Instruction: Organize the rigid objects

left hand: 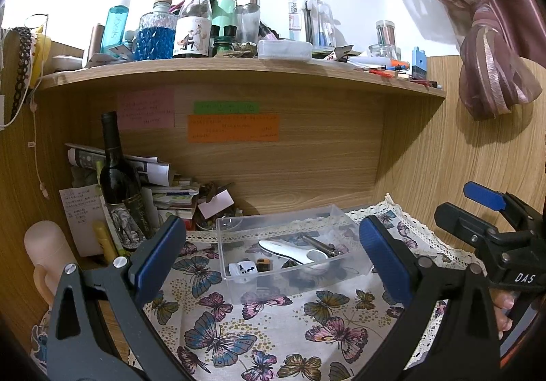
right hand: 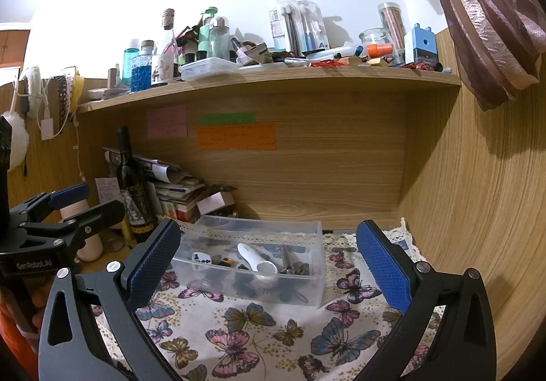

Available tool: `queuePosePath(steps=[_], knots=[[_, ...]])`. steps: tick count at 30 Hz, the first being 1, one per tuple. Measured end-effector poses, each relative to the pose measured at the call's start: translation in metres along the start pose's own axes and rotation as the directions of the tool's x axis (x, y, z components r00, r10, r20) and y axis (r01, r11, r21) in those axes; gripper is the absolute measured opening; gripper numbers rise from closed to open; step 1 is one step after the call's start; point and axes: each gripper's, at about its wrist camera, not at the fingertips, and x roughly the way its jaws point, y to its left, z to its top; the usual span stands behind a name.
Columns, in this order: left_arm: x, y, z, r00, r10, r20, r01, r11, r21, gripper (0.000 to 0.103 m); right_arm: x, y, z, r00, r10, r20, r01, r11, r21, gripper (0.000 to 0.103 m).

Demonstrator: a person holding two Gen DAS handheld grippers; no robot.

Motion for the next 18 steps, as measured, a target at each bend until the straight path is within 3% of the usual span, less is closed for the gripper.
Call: queuePosePath(steps=[18], knots=[[0.0044, -0.0022, -0.0026, 1.000, -0.012, -0.009, 0.012, 1.000, 0.006, 0.103, 0.0022, 0.0018, 0.0018, 1.000, -0.008, -0.001, 0.008, 1.000, 0.009, 0.103]])
